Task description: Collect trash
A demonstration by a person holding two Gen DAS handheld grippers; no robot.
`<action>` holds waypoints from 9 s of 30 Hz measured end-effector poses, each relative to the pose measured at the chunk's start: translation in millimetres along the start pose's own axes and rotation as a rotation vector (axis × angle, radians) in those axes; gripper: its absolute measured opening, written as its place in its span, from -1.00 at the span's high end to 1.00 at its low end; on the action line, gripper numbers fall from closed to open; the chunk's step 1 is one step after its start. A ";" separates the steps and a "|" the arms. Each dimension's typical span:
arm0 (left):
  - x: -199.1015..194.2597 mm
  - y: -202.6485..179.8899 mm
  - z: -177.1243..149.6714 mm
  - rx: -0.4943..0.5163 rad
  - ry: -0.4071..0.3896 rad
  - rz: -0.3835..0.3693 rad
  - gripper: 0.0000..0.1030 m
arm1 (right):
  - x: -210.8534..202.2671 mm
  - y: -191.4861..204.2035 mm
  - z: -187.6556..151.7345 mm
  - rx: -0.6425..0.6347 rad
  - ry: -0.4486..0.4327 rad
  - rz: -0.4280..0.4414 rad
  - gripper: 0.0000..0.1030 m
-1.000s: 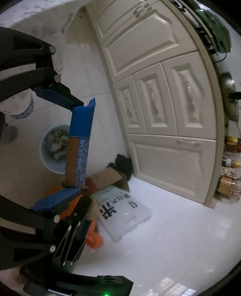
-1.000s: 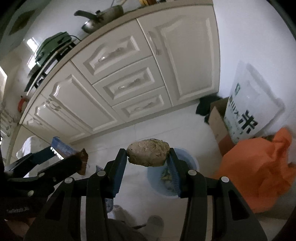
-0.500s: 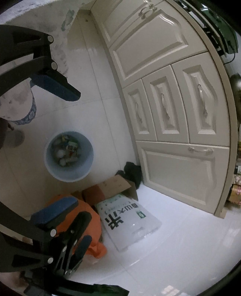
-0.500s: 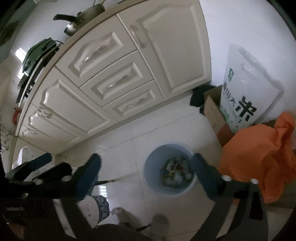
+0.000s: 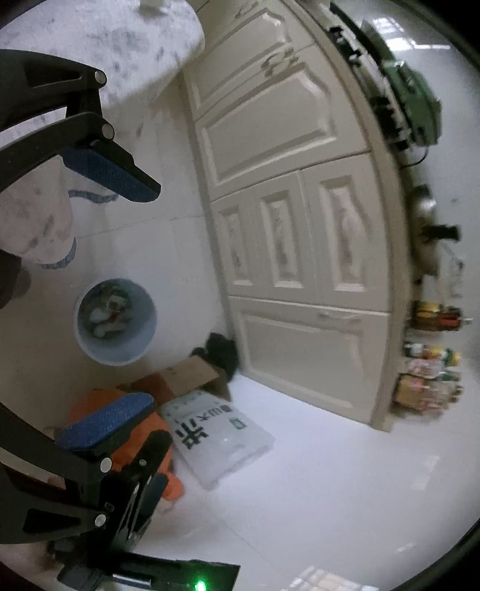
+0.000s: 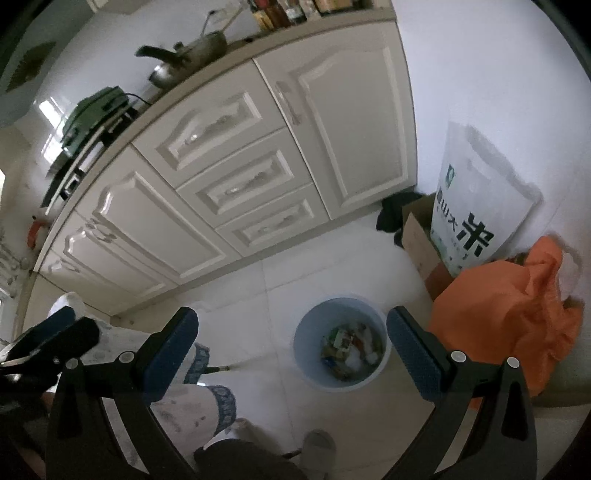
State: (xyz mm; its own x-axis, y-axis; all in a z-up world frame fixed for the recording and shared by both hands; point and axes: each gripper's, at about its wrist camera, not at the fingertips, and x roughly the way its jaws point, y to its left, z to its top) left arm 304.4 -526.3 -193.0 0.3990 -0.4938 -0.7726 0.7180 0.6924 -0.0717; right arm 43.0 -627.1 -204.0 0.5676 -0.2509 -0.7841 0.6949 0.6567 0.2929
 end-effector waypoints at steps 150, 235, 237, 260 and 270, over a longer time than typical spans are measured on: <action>-217.5 27.5 -116.7 -0.079 -0.267 0.057 0.35 | -108.1 108.7 -32.4 -0.329 -0.149 0.123 0.31; -488.9 104.3 -320.0 -0.320 -0.421 0.500 -0.99 | -175.7 325.5 -143.5 -0.575 -0.188 0.277 -1.00; -506.2 101.0 -335.7 -0.340 -0.430 0.527 -0.99 | -186.9 342.7 -157.3 -0.604 -0.200 0.312 -1.00; -559.4 100.5 -373.1 -0.447 -0.510 0.612 -0.99 | -231.5 395.7 -201.7 -0.718 -0.275 0.364 -1.00; -555.8 109.7 -360.9 -0.439 -0.530 0.614 -0.99 | -232.2 402.2 -202.7 -0.725 -0.279 0.365 -1.00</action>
State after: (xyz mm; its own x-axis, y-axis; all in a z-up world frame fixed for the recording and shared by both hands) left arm -44.5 14.0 0.8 0.9250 -0.0749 -0.3724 0.0561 0.9966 -0.0611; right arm 101.2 -160.5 -15.0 0.8545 -0.0391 -0.5181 0.0483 0.9988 0.0042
